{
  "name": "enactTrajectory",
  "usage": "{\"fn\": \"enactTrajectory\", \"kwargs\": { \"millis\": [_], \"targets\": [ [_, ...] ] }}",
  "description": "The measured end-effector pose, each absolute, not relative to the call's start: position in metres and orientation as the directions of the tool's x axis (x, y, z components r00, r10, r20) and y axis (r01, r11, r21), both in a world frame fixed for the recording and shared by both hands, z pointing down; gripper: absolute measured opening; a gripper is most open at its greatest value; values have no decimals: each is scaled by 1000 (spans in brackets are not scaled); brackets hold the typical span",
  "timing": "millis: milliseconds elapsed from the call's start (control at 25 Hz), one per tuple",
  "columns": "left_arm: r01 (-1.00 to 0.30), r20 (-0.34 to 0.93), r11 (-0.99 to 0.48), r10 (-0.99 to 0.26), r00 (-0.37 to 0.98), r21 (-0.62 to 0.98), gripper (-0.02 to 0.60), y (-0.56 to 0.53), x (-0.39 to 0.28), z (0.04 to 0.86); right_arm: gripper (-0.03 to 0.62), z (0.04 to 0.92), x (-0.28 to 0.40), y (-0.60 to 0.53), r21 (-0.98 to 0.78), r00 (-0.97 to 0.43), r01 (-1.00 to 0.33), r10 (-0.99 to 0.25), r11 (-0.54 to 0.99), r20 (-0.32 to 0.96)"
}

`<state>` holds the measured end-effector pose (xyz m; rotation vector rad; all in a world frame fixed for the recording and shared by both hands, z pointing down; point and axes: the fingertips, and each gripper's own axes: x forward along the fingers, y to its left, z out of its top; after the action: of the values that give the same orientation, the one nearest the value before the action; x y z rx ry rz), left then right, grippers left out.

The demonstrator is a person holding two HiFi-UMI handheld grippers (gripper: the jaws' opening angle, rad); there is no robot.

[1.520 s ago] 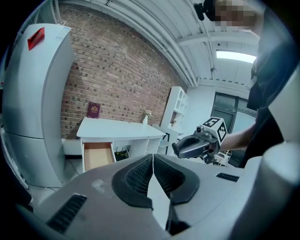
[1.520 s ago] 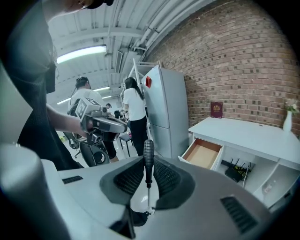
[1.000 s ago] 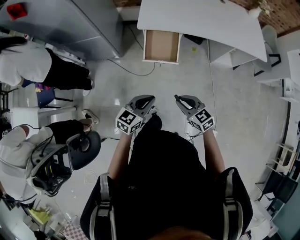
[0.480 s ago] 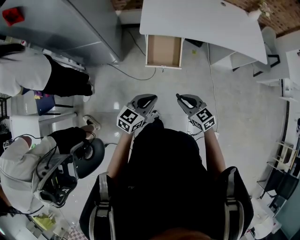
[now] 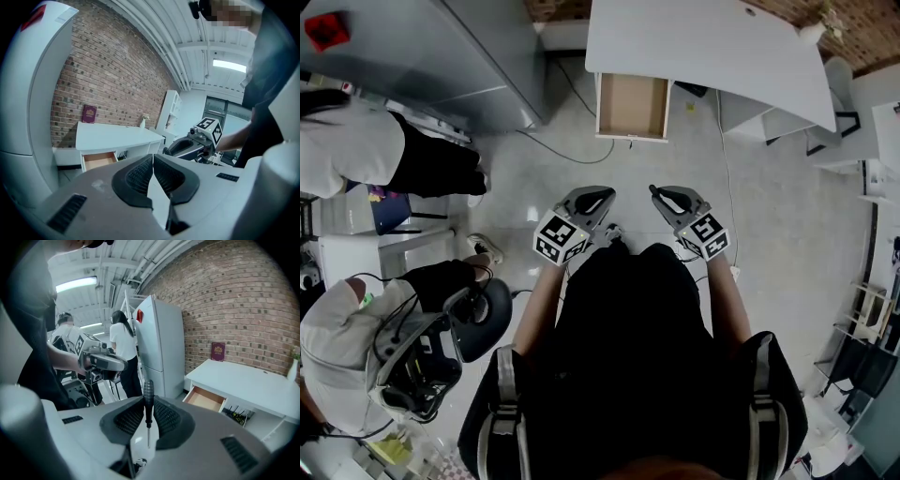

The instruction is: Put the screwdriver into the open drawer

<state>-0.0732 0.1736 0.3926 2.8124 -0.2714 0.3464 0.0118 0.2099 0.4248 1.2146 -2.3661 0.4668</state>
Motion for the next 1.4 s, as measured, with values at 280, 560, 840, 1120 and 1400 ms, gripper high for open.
{"fn": "enactTrajectory", "kwargs": {
  "millis": [280, 560, 840, 1120, 1400],
  "targets": [
    [-227, 254, -935, -158, 954, 273, 17, 159, -79, 407, 120, 439, 8, 196, -88, -512, -824, -672, 559, 535],
    [-254, 239, -926, -189, 952, 281, 17, 133, -96, 422, 118, 456, -7, 168, -92, -526, -812, -652, 577, 546],
    [-298, 216, -914, -243, 946, 275, 17, 119, -94, 417, 118, 455, -9, 147, -79, -558, -778, -628, 623, 543],
    [-331, 215, -900, -277, 936, 282, 17, 110, -88, 410, 120, 447, -8, 127, -78, -591, -746, -603, 661, 536],
    [-365, 238, -882, -302, 923, 298, 17, 91, -75, 415, 120, 455, 13, 105, -99, -605, -733, -577, 673, 549]
  ]
}}
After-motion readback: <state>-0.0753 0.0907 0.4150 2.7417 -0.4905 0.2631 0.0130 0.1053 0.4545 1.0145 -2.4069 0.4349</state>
